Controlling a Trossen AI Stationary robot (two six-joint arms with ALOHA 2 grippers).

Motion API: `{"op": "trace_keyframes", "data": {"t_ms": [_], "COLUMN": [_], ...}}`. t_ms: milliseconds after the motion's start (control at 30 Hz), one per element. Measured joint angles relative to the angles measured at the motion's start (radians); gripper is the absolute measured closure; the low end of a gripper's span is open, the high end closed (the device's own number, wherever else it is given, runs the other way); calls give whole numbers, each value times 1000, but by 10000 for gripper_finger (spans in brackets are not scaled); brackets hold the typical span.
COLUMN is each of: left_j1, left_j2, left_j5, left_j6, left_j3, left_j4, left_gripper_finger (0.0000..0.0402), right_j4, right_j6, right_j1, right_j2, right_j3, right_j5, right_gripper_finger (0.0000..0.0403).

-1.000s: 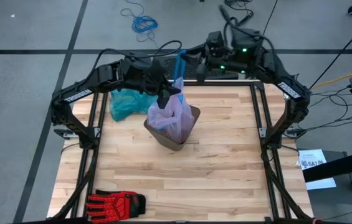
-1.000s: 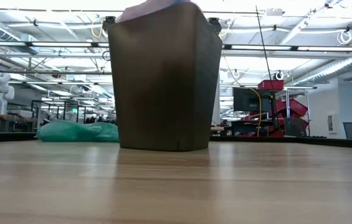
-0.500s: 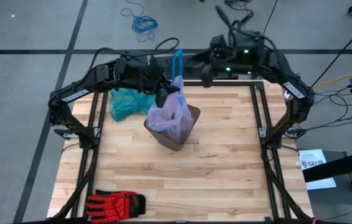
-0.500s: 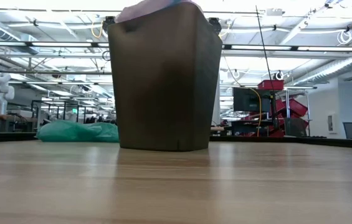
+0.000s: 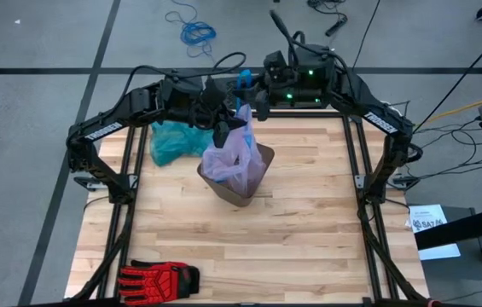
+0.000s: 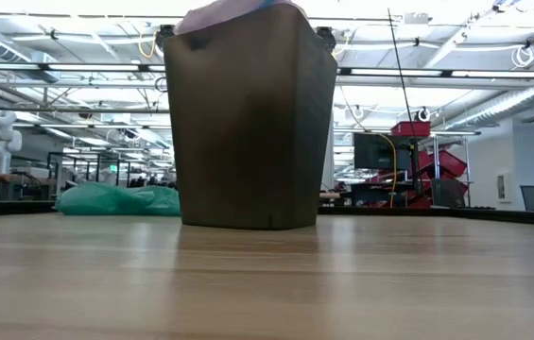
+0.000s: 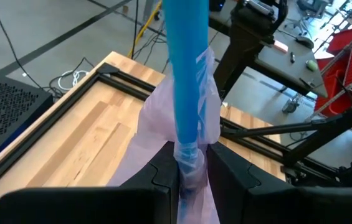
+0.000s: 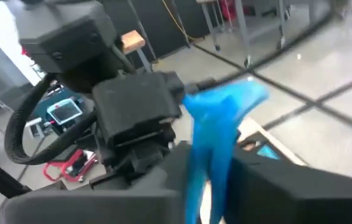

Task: Place trash/remove bag and relplace
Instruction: Remove the pink trash bag from the black trash bin

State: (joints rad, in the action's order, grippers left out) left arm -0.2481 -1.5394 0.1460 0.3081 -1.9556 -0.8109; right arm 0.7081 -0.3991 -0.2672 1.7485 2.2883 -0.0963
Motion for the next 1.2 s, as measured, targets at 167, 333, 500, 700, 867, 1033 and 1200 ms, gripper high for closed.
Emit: {"op": "trace_keyframes", "data": {"t_ms": [167,333,500,700,867,1033,1200], "left_j1": [0,0,5,8,8,8,8], "left_j2": [0,0,0,0,0,0,3], "left_j5": [3,4,7,7,7,33,45], "left_j6": [0,0,0,0,0,0,-3], "left_j3": [0,0,0,0,1,1,1], "left_j4": [-13,-29,-76,-77,-60,-62,-63], "left_gripper_finger": [329,329,329,329,329,329,329], "right_j4": [-25,-39,-32,-14,-6,5,4], "right_j6": [47,91,125,147,210,197,199], "right_j1": [1,1,-7,-20,-20,-27,-28], "right_j2": [-7,-33,-50,-54,-65,-79,-107], "right_j3": [0,0,1,1,1,2,2], "right_j5": [51,116,149,146,145,144,144], "right_gripper_finger": [399,402,403,392,330,229,142]}}
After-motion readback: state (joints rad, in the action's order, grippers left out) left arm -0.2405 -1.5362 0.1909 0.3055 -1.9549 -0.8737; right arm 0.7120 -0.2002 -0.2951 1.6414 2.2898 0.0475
